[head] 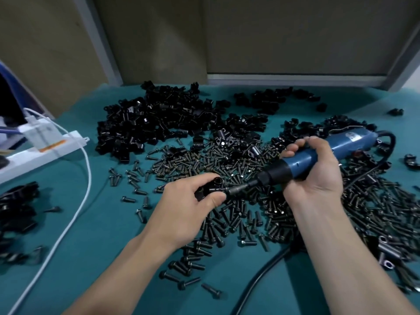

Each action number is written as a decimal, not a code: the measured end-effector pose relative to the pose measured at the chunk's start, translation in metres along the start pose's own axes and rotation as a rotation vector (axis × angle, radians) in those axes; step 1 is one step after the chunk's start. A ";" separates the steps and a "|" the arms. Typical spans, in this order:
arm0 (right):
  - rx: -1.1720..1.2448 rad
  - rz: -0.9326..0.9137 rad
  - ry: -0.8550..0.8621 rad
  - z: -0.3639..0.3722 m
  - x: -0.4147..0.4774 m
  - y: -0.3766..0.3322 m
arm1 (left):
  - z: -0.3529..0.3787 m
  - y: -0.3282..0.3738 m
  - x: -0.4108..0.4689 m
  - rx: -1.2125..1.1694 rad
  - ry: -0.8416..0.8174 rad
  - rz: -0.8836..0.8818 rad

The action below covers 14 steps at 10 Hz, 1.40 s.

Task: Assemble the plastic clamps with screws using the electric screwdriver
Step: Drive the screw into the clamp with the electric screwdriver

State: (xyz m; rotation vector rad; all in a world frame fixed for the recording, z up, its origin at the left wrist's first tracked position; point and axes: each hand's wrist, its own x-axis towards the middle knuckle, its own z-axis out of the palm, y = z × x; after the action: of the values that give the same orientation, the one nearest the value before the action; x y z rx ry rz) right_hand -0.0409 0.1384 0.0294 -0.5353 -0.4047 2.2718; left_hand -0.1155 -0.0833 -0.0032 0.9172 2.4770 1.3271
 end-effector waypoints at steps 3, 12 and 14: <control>0.039 -0.017 0.008 0.001 -0.002 0.000 | 0.002 0.002 -0.002 -0.044 -0.012 -0.006; 0.101 -0.013 -0.048 0.005 -0.011 0.008 | 0.006 0.016 -0.009 -0.128 0.026 -0.046; 0.108 0.024 -0.057 0.006 -0.012 0.009 | 0.008 0.020 -0.010 -0.027 0.076 -0.055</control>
State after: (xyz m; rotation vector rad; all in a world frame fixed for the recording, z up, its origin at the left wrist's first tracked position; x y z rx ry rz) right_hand -0.0417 0.1232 0.0338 -0.4229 -0.3035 2.3210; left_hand -0.0958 -0.0760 0.0069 0.8008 2.5138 1.3988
